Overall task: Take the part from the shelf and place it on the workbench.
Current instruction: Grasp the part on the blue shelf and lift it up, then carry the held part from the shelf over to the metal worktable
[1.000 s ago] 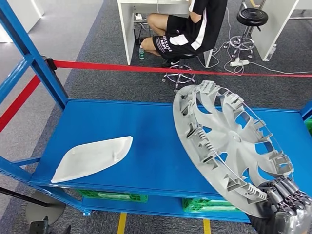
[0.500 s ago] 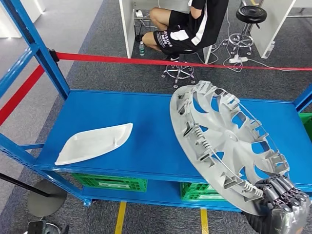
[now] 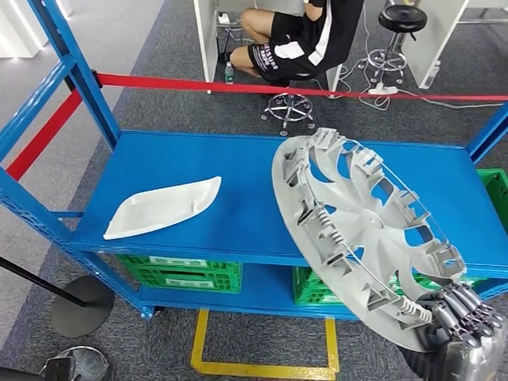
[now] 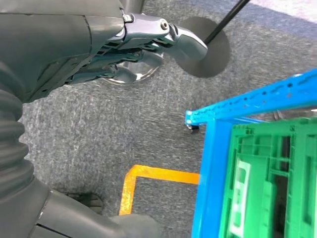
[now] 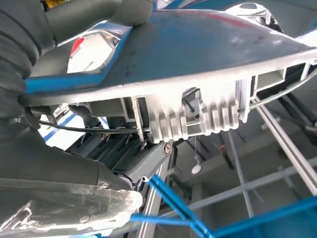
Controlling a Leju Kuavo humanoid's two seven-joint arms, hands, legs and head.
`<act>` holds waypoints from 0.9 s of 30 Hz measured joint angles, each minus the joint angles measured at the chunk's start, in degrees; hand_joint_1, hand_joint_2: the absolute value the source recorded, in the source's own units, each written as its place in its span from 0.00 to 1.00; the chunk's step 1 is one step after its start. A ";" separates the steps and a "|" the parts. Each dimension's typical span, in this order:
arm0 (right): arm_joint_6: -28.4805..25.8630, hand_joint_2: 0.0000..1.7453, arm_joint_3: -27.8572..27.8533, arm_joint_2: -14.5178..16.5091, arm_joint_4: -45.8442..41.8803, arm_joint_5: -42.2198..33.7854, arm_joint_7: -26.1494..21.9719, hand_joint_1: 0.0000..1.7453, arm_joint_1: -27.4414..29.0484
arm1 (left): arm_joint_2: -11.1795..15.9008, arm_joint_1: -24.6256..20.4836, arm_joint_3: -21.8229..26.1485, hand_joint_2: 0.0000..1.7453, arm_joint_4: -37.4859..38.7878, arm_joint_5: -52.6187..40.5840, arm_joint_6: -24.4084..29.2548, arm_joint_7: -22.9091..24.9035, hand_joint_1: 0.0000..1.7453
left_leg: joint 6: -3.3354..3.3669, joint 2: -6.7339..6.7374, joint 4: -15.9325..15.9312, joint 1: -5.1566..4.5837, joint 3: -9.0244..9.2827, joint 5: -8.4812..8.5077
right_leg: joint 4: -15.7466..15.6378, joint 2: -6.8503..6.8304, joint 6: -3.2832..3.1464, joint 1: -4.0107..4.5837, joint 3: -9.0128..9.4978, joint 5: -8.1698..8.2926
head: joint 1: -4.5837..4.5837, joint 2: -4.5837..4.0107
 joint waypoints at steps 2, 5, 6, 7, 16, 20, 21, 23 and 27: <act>0.00 1.00 -0.38 -0.01 -0.27 -0.12 -0.22 0.97 0.30 | 0.05 -0.08 -0.39 1.00 0.01 -0.13 0.29 -0.23 0.00 | -0.69 0.12 0.03 0.12 -0.22 0.17 | -0.01 0.26 -1.01 -0.05 -1.05 0.73 | 0.08 0.00; 0.00 1.00 -1.09 -0.01 -0.88 0.03 -0.33 0.97 0.81 | 0.16 -0.20 -1.06 1.00 0.05 -0.61 1.15 -0.84 0.00 | -1.55 0.08 5.34 0.22 -1.97 -6.49 | -0.17 0.67 -2.27 -0.32 -2.78 2.66 | -0.17 0.00; 0.00 1.00 -1.37 -0.01 -1.10 0.09 -0.34 0.97 1.09 | 0.20 -0.27 -1.41 1.00 0.10 -0.77 1.48 -1.02 0.00 | -1.72 0.08 9.03 0.24 -2.88 -9.52 | -0.13 0.89 -2.41 -0.33 -3.51 3.36 | -0.23 0.00; 0.00 1.00 -1.65 0.00 -1.25 0.13 -0.33 0.97 1.39 | 0.25 -0.34 -1.78 1.00 0.17 -0.87 1.74 -1.13 0.00 | -1.82 0.08 12.66 0.26 -3.61 -11.50 | -0.07 1.15 -2.40 -0.33 -4.27 4.09 | -0.24 0.00; -0.02 1.00 -3.27 0.05 -2.74 0.55 -0.37 0.97 3.02 | 0.45 -0.78 -4.15 1.00 0.94 -1.17 2.66 -1.62 0.00 | -0.66 -3.66 -0.66 0.64 8.11 -8.06 | 1.11 4.81 0.04 -0.55 -10.34 9.30 | -0.15 0.00; -0.02 1.00 -4.03 0.32 -3.64 1.12 -0.40 0.97 4.25 | 0.48 -1.21 -5.09 1.00 1.73 -1.20 3.08 -1.91 0.00 | 1.26 -0.93 -0.59 0.58 6.02 -6.13 | 5.15 2.53 0.99 -0.43 -12.82 5.07 | 0.21 0.00; -0.02 1.00 -4.30 0.48 -3.92 1.38 -0.41 0.97 4.51 | 0.53 -1.27 -5.41 1.00 2.07 -1.24 3.31 -1.95 0.00 | 1.50 -0.21 -0.57 0.45 5.41 -5.60 | 8.67 1.63 1.10 -0.37 -13.71 2.01 | 0.34 0.00; -0.02 1.00 -4.69 0.86 -4.46 1.74 -0.41 0.97 5.30 | 0.66 -1.41 -6.16 1.00 2.77 -1.39 3.94 -1.98 0.00 | 1.71 1.28 -0.49 0.23 4.00 -4.53 | 15.79 0.94 1.21 -0.38 -14.72 -1.78 | 0.37 0.00; -0.02 1.00 -5.34 1.52 -5.55 2.02 -0.41 0.97 7.53 | 0.91 -1.69 -7.93 1.00 4.08 -1.90 5.17 -2.04 0.00 | 1.28 4.15 -0.37 0.01 1.41 -2.50 | 10.70 -0.69 1.00 -0.32 -7.15 1.94 | 0.37 0.00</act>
